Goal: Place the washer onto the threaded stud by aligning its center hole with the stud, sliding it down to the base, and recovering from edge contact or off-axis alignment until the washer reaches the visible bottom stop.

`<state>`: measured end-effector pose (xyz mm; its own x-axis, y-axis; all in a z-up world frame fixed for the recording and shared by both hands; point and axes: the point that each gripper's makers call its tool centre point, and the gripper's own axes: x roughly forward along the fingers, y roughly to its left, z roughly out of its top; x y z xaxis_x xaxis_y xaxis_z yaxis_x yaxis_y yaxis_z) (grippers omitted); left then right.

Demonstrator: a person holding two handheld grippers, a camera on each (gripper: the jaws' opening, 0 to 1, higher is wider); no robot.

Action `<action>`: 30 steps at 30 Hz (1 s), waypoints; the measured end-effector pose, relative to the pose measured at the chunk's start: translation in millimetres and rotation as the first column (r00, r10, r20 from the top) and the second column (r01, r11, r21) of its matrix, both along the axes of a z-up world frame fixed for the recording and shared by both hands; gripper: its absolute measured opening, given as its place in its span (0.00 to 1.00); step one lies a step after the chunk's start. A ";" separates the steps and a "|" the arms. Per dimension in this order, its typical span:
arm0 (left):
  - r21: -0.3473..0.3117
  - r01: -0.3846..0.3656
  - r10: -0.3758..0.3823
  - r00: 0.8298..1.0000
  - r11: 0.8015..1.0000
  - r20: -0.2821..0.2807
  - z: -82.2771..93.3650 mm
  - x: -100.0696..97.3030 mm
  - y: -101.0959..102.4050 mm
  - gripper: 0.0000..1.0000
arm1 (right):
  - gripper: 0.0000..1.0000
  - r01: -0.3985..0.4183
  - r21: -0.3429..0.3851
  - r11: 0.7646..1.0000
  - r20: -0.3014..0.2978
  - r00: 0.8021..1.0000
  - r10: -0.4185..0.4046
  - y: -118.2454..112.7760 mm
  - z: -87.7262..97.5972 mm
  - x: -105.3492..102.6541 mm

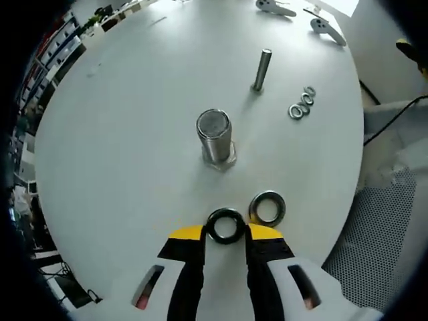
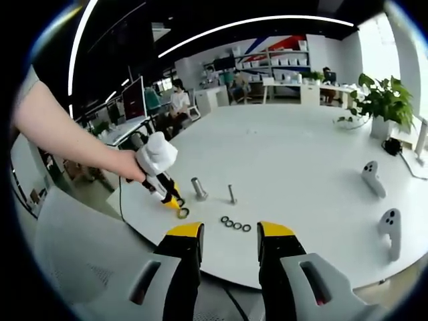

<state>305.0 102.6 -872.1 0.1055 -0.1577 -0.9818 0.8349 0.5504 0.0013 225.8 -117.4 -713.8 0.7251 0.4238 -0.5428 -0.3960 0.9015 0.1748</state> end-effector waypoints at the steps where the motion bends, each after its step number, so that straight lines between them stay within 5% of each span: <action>1: 0.007 0.002 -0.002 1.000 1.000 -0.005 0.4 -0.7 -0.6 0.21 | 0.34 0.001 0.001 1.000 0.000 1.000 -0.001 -0.2 0.0 0.3; 10: 0.044 0.079 -0.078 0.997 0.996 -0.028 3.6 -3.3 1.3 0.21 | 0.34 0.009 0.001 1.000 -0.001 1.000 -0.009 -1.5 0.0 0.3; 18: 0.067 0.077 -0.073 0.996 0.995 -0.055 4.3 -8.9 14.8 0.21 | 0.34 0.018 0.004 1.000 0.002 1.000 -0.018 -3.2 0.1 1.4; 26: 0.076 0.034 -0.031 0.999 0.996 -0.044 3.4 -8.8 13.5 0.22 | 0.34 0.019 0.004 1.000 0.000 1.000 -0.019 -2.9 0.4 1.4; 30: 0.040 -0.072 0.075 0.994 0.997 -0.081 3.9 -10.7 10.5 0.29 | 0.34 0.021 0.004 1.000 0.001 1.000 -0.021 -3.1 0.5 1.3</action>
<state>294.3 113.2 -868.2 0.0340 -0.1163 -0.9926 0.7904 0.6110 -0.0445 227.1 -120.5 -713.3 0.7345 0.4101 -0.5407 -0.3768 0.9091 0.1777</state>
